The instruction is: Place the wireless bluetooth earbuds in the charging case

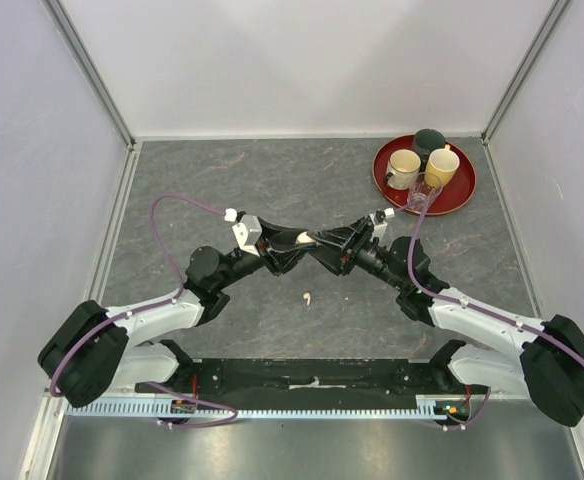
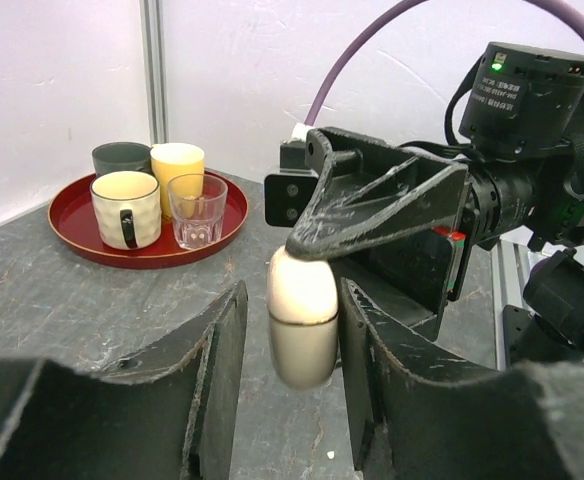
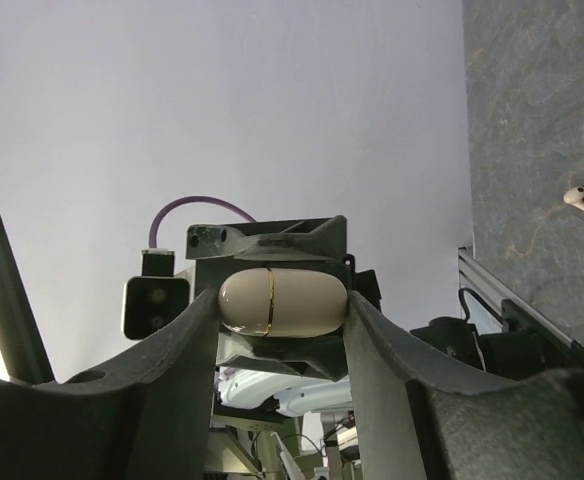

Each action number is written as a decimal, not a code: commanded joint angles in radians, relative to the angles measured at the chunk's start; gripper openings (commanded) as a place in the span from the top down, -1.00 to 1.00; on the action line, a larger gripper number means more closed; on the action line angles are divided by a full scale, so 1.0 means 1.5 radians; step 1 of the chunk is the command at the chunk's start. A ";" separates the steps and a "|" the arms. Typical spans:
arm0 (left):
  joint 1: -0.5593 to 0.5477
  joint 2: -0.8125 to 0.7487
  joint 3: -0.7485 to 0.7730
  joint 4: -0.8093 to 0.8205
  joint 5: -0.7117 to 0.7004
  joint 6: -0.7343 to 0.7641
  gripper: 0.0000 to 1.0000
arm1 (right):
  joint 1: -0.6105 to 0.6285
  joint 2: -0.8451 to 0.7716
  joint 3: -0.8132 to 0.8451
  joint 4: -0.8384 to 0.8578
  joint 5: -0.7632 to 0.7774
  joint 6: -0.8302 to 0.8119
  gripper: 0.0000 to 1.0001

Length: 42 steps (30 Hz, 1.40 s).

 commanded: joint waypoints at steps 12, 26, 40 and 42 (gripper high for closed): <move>0.002 0.035 0.010 0.056 -0.008 -0.028 0.00 | -0.001 -0.008 0.009 0.090 0.002 0.015 0.54; 0.001 0.063 0.014 0.107 -0.012 -0.049 0.06 | 0.000 0.003 0.004 0.094 -0.001 0.019 0.52; 0.001 0.064 0.015 0.113 -0.021 -0.053 0.05 | 0.000 0.009 0.000 0.081 -0.002 0.020 0.49; 0.001 0.063 0.016 0.108 -0.020 -0.050 0.06 | 0.000 0.010 0.004 0.082 -0.003 0.016 0.49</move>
